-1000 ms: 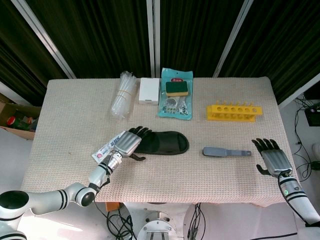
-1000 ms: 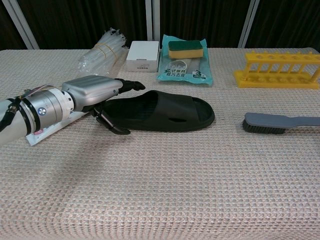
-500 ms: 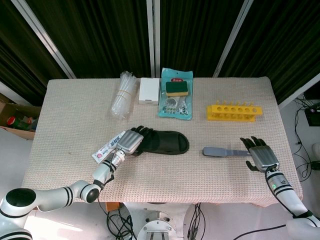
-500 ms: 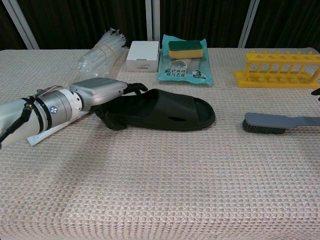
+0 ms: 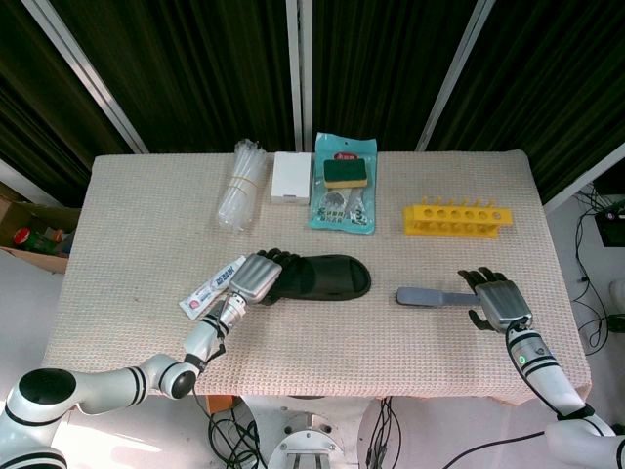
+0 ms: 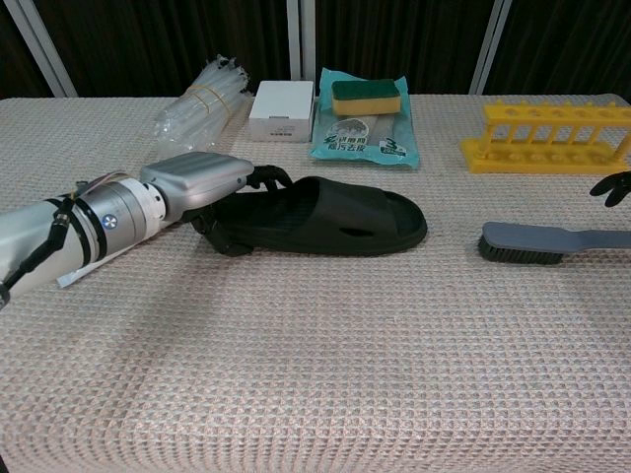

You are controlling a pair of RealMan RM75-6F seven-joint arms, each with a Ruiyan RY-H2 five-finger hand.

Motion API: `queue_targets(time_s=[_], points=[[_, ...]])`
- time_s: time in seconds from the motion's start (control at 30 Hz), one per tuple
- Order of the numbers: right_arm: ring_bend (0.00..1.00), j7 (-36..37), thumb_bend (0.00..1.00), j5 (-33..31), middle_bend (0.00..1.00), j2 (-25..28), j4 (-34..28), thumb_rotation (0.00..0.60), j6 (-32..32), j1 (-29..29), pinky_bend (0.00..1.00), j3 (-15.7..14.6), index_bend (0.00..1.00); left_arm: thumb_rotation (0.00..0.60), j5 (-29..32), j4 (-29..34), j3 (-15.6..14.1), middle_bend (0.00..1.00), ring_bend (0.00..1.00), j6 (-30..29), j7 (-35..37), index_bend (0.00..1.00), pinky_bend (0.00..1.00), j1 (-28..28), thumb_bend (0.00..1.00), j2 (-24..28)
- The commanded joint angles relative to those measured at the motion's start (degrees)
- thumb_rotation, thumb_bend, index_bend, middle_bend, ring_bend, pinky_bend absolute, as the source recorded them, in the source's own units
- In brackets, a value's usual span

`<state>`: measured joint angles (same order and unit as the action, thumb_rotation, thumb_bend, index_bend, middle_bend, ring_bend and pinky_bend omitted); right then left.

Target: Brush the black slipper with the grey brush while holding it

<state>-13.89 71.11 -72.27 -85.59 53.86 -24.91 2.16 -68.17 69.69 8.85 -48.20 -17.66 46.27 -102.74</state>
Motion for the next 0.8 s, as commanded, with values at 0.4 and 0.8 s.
queue_targets(time_s=[0.4,0.8], points=[[0.19,-6.62,0.38,-5.02,0.3,-4.2,-0.18,0.6,-2.07,-2.78,0.33,0.67,0.29,0.6,-0.13,0.31,-0.4,0.27,0.21,-0.37,0.34,0.23,0.36,-0.02,0.3,0.29],[0.32,-11.26,0.38,-7.53,0.41,-6.15,-0.74,0.6,1.13,-2.77,0.44,0.63,0.39,0.6,-0.74,0.3,-0.66,0.27,0.21,-0.71,1.16,0.23,0.36,0.02,0.29,0.31]])
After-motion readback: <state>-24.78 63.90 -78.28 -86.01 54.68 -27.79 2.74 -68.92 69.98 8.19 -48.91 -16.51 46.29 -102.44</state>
